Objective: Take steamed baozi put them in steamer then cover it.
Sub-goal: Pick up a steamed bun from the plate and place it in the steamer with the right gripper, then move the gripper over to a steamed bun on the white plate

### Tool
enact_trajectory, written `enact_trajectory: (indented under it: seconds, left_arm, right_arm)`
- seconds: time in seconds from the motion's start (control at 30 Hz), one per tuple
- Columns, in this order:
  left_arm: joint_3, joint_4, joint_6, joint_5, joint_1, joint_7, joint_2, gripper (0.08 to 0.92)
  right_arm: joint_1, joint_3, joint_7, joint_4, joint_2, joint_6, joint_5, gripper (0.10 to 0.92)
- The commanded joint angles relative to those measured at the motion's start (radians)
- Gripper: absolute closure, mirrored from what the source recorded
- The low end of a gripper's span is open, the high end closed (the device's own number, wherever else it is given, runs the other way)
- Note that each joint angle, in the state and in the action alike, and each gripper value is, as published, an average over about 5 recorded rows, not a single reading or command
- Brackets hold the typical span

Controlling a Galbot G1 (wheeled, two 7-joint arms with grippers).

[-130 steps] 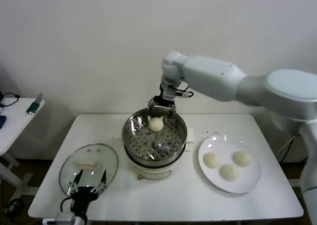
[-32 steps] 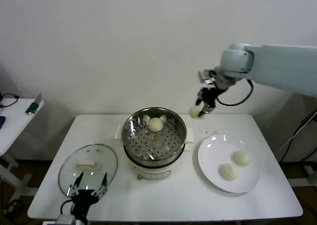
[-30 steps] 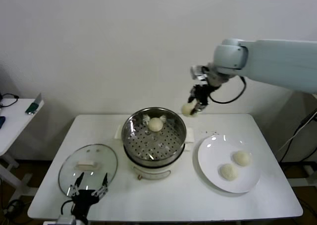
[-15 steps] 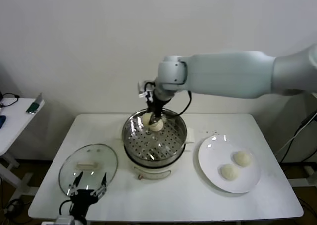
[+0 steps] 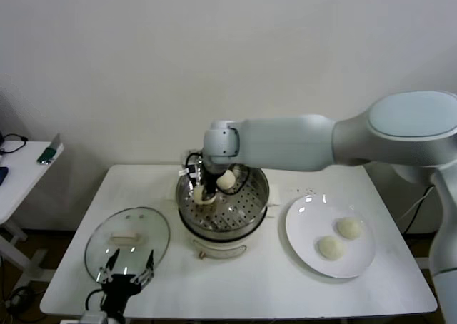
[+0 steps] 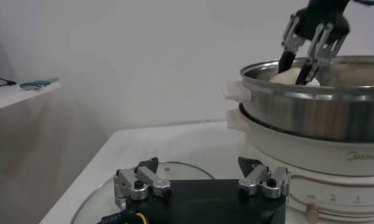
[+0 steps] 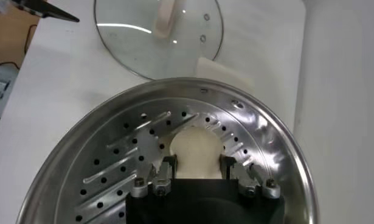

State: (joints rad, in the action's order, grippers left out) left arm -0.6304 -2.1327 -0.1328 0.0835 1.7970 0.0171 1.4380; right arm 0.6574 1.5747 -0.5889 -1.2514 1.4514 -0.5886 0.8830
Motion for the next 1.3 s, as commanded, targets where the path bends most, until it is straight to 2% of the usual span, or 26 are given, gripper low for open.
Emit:
enact_trajectory:
  seconds: [0.03, 0.27, 0.4, 0.53, 0.63, 0.83, 1.03, 1.3]
  left_arm:
    - [-0.001, -0.001, 0.000, 0.000, 0.000, 0.000, 0.000, 0.177]
    - [-0.002, -0.007, -0.001, -0.002, 0.002, 0.000, 0.001, 0.177]
    - [0.001, -0.010, -0.003, -0.005, 0.002, -0.001, 0.001, 0.177]
    - [0.002, -0.015, -0.005, -0.006, 0.000, -0.001, 0.002, 0.177]
    - [0.001, -0.017, -0.006, -0.005, -0.001, -0.002, 0.001, 0.177]
    - [-0.003, -0.020, -0.005, 0.002, -0.003, -0.002, 0.001, 0.177]
    - [-0.002, -0.016, -0.008, 0.001, -0.008, -0.002, 0.005, 0.177]
    - [-0.007, -0.017, -0.014, -0.005, 0.001, -0.002, 0.015, 0.177]
  right_arm:
    - [-0.050, -0.018, 0.027, 0.034, 0.024, -0.005, -0.028, 0.489]
    - [0.135, 0.034, -0.155, -0.043, -0.086, 0.161, -0.053, 0.302]
    - [0.255, 0.078, -0.283, -0.122, -0.241, 0.255, -0.061, 0.217]
    - [0.373, 0.173, -0.383, -0.227, -0.466, 0.309, -0.083, 0.204]
    - [0.457, 0.305, -0.426, -0.314, -0.622, 0.345, -0.160, 0.203]
    - [0.431, 0.432, -0.376, -0.401, -0.863, 0.339, -0.325, 0.202]
    - [0.147, 0.278, -0.302, -0.391, -0.977, 0.285, -0.464, 0.203]
    - [-0.194, 0.017, -0.247, -0.329, -0.991, 0.236, -0.551, 0.203]
